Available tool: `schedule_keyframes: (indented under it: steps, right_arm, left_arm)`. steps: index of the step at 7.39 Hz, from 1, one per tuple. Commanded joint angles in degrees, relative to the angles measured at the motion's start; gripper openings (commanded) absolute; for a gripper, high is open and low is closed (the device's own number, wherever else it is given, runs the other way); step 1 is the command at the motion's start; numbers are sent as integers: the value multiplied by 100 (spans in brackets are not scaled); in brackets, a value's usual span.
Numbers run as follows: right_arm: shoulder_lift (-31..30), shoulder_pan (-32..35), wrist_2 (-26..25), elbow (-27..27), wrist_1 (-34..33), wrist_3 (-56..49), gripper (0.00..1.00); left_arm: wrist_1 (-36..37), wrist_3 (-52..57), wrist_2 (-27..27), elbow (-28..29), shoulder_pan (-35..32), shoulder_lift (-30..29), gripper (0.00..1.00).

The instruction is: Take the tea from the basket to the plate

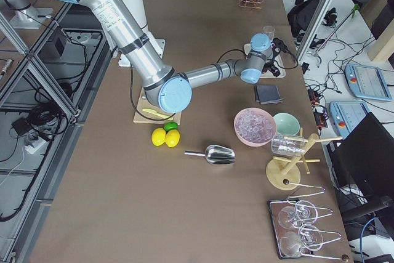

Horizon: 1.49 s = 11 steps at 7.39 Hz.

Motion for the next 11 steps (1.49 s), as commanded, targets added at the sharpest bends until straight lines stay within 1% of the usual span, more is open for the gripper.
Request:
schedule_keyframes:
  steps: [1, 2, 3, 4, 5, 6, 7, 8, 9, 10, 11]
  right_arm:
    - [-678, 430, 778, 1024, -2159, -477, 100]
    - [-828, 624, 938, 1497, -3361, -1265, 100]
    - [-1169, 792, 1114, 1998, -4139, -1377, 100]
    - [-1625, 967, 1290, 2299, -4538, -1491, 100]
    - [-1951, 1221, 1448, 2389, -4951, -1814, 100]
    - [-2172, 1546, 1667, 2398, -5399, -2192, 100]
    - [-2418, 1793, 1722, 2398, -5699, -2413, 100]
    - [-2742, 1995, 1731, 2398, -5798, -2372, 100]
    - [-2980, 2180, 1731, 2381, -5842, -2328, 100]
    - [-3105, 2295, 1731, 2302, -5843, -2327, 100]
    - [-3202, 2427, 1722, 2180, -5782, -2336, 100]
  left_arm:
    - [46, 17, -17, -90, -9, -40, 97]
    - [64, -1, -35, -168, -17, -32, 98]
    - [73, 25, -43, -387, -61, 3, 98]
    - [73, 286, -78, -659, -157, 177, 98]
    - [73, 933, -401, -1157, -175, 701, 98]
    - [73, 1540, -691, -1571, -263, 1098, 97]
    - [73, 2425, -938, -1723, -403, 1354, 97]
    - [73, 3860, -1210, -2003, -474, 1870, 96]
    - [64, 5571, -1256, -2180, -483, 2406, 96]
    - [64, 6755, -1239, -2182, -483, 2655, 97]
    - [47, 7515, -1213, -2182, -483, 2892, 97]
